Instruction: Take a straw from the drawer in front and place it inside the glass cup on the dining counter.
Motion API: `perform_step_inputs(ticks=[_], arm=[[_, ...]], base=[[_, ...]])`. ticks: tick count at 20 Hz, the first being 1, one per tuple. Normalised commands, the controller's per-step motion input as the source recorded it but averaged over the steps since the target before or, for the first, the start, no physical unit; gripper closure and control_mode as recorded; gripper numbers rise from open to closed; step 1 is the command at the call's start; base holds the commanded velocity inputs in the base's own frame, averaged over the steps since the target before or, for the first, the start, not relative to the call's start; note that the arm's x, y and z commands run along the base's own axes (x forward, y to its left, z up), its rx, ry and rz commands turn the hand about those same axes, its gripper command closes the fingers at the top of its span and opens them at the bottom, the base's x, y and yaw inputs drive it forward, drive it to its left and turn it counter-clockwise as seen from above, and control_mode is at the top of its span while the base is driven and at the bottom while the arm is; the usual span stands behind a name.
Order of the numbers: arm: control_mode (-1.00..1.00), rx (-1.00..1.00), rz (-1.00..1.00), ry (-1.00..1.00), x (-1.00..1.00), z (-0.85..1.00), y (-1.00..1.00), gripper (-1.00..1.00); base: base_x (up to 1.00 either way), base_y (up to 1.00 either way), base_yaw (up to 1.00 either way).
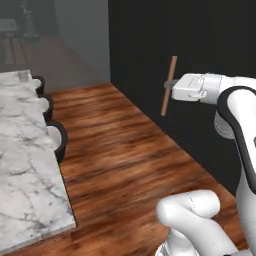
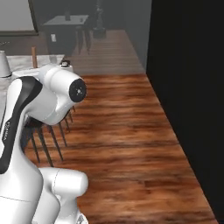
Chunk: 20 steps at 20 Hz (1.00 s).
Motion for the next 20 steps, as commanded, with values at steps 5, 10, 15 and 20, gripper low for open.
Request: perform_step_inputs(ticks=[5,10,15,20], arm=[[1.0,0.0,0.0,0.0,0.0,0.0,0.0,1.0],[1.0,0.0,0.0,0.0,0.0,0.0,0.0,1.0],[1.0,0.0,0.0,0.0,0.0,0.0,0.0,1.0],[1.0,0.0,0.0,0.0,0.0,0.0,0.0,1.0]], base=[[0.6,-0.91,0.48],[0.64,-0.83,0.51],[0.91,-0.84,0.46],[1.0,-0.89,0.34]])
